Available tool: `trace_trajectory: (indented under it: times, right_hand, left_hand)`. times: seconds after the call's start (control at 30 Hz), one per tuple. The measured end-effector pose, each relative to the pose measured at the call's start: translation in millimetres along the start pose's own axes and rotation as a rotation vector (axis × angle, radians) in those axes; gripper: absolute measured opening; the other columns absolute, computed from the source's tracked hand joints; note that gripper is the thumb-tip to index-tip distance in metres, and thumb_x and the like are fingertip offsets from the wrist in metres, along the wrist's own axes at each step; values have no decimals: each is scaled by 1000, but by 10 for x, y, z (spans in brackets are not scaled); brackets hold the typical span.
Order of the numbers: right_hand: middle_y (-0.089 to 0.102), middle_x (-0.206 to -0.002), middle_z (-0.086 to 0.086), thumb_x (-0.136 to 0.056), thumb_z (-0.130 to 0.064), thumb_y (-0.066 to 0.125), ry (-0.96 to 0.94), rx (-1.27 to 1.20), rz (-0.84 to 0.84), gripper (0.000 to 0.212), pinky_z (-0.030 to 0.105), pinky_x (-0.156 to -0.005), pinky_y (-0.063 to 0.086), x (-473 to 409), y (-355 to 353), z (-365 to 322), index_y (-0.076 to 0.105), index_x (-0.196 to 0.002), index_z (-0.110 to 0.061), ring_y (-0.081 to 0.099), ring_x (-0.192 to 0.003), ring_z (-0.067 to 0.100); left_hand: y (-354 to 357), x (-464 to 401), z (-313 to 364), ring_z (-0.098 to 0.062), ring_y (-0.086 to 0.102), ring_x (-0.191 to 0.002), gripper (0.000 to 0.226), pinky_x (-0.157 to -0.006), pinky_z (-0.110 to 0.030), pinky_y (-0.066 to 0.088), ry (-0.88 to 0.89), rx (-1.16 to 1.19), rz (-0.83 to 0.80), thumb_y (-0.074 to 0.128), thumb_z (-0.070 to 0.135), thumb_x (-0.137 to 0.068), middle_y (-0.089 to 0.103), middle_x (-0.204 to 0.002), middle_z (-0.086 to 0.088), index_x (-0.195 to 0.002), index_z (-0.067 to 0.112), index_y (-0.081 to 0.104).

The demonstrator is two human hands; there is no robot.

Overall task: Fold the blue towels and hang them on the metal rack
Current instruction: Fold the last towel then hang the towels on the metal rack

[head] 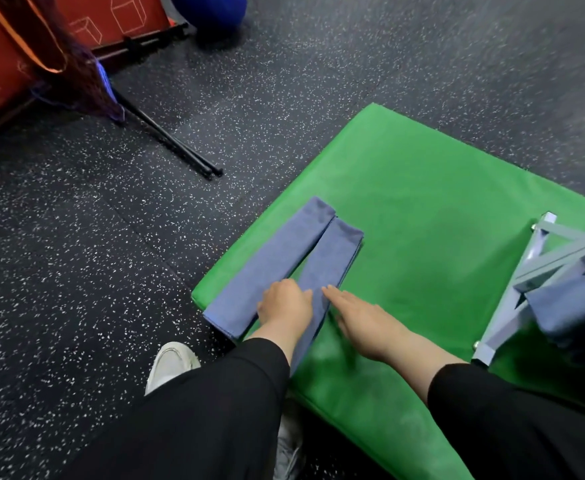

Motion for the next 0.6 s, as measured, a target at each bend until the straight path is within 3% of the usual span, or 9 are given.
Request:
trace_trajectory:
  times: [0.07, 0.13, 0.17, 0.23, 0.37, 0.43, 0.53, 0.6]
  right_hand:
    - [31, -164, 1, -102, -15, 36, 18, -29, 8, 62, 42, -112, 38, 29, -48, 33, 18, -160, -29, 39, -145, 25]
    - [50, -151, 11, -101, -16, 40, 39, -52, 78, 60, 41, -103, 42, 63, -196, 87, 25, -159, -27, 52, -130, 35]
    - [53, -147, 12, -99, -14, 44, 42, -62, 139, 62, 42, -103, 43, 79, -298, 123, 29, -157, -25, 53, -128, 36]
    - [46, -150, 8, -89, -8, 54, 46, -78, 258, 72, 45, -106, 42, 122, -523, 219, 32, -156, -22, 47, -134, 32]
    - [16, -167, 1, -80, -14, 72, 64, 10, 306, 98, 49, -113, 39, 269, -854, 352, 18, -160, -27, 19, -153, 24]
    - [13, -168, -2, -78, -16, 75, 43, -1, 376, 98, 48, -114, 36, 425, -1050, 355, 21, -159, -28, 18, -154, 23]
    - [38, -160, 4, -76, -13, 68, -46, -80, 566, 75, 49, -113, 38, 778, -1421, 251, 47, -147, -18, 37, -146, 26]
    - [64, -134, 10, -70, -11, 62, -75, -111, 687, 58, 47, -99, 49, 1058, -1691, 172, 63, -128, -13, 60, -122, 32]
  left_hand:
    - [16, -5, 55, -40, 59, -117, 43, -95, -45, 50, -24, 25, -36, 60, 44, -93, 65, -123, -15, -116, 8, 66]
    - [-17, 7, 175, -36, 59, -89, 33, -75, -39, 48, 0, 134, -62, 62, 41, -90, 64, -92, -12, -91, 8, 63]
    - [-29, 23, 248, -30, 50, -73, 28, -63, -36, 39, 30, 223, -83, 63, 35, -90, 53, -76, -8, -78, 11, 53]
    - [-63, 84, 409, -19, 34, -63, 27, -55, -34, 27, 106, 419, -162, 64, 23, -88, 39, -70, -4, -76, 16, 41]
    - [-275, 309, 678, -16, 49, -64, 20, -57, -29, 36, 137, 765, -324, 66, 10, -83, 54, -65, 1, -73, 20, 52]
    - [-416, 478, 861, -14, 54, -65, 24, -59, -28, 39, 155, 859, -412, 65, 6, -85, 57, -64, 3, -71, 20, 52]
    - [-604, 779, 1156, -22, 60, -87, 17, -81, -37, 43, 227, 909, -541, 69, 13, -73, 62, -87, -11, -82, 20, 57]
    - [-738, 955, 1292, -25, 61, -92, 21, -85, -41, 44, 262, 921, -576, 71, 16, -71, 62, -94, -15, -86, 18, 57]
Point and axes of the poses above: each hand's wrist, its own x-axis away from the middle knuckle, its own y-axis out of the palm, z = x × y, the point moved 10 cm from there along -x, towards the middle knuckle
